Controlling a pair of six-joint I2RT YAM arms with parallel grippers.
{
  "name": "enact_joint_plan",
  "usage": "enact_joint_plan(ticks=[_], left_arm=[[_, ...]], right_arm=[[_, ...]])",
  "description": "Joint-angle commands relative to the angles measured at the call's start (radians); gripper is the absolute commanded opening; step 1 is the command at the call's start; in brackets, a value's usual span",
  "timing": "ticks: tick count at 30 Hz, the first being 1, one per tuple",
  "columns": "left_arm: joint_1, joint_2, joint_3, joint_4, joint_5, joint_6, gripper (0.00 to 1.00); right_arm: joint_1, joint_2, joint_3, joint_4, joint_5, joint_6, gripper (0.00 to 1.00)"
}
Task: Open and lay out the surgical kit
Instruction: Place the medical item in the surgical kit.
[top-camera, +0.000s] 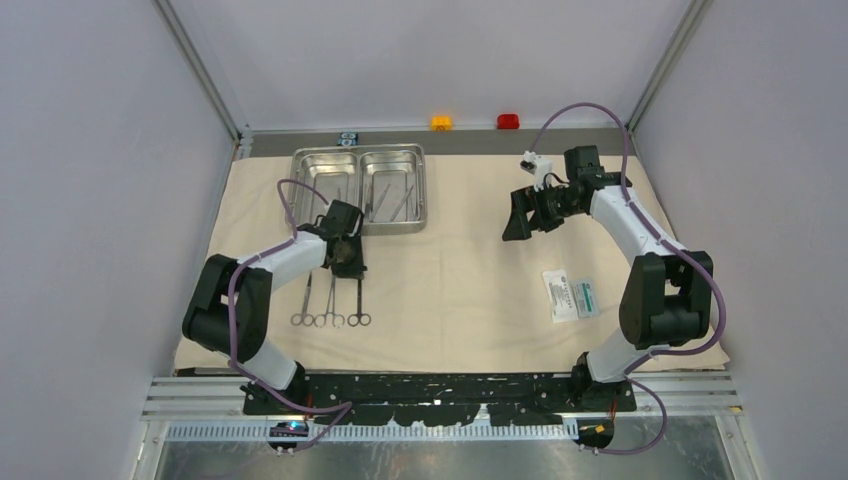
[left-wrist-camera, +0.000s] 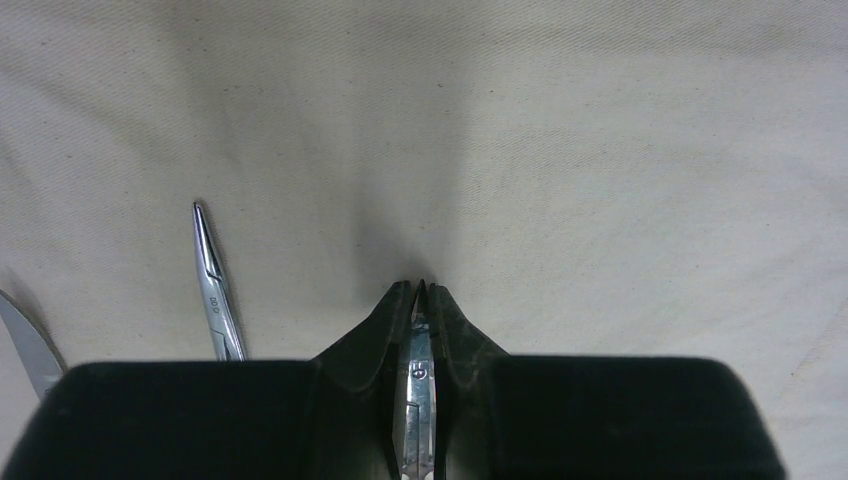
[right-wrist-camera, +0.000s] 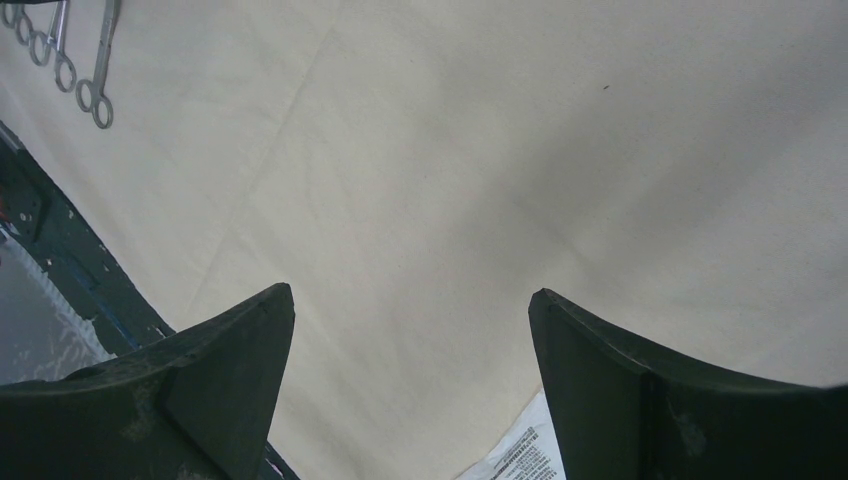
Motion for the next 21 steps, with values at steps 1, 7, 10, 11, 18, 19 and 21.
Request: enact_joint_plan(ticks=[1, 7, 10, 11, 18, 19, 21], left_arm=[[0.011, 0.018, 0.002, 0.030, -0.016, 0.006, 0.12], [0.011, 0.009, 0.013, 0.021, -0.011, 0.011, 0.22], [0.012, -0.012, 0.032, 0.016, -0.005, 0.033, 0.29], [0.012, -0.020, 0.038, 0.011, -0.001, 0.037, 0.30], [0.012, -0.088, 0.122, -0.049, 0.011, 0.107, 0.39], [0.014, -0.097, 0.146, -0.066, 0.011, 0.128, 0.41], [0.018, -0.104, 0.227, -0.118, 0.006, 0.173, 0.43]], right_arm=[[-0.001, -0.005, 0.045, 0.002, -0.021, -0.013, 0.92], [-0.001, 0.000, 0.045, 0.000, -0.022, -0.015, 0.92], [-0.002, 0.002, 0.046, 0.000, -0.020, -0.015, 0.92], [-0.001, 0.004, 0.047, 0.000, -0.020, -0.016, 0.92], [-0.002, 0.002, 0.051, -0.010, -0.017, -0.022, 0.92], [-0.002, 0.003, 0.053, -0.011, -0.018, -0.024, 0.92], [-0.002, 0.002, 0.055, -0.013, -0.018, -0.025, 0.92]])
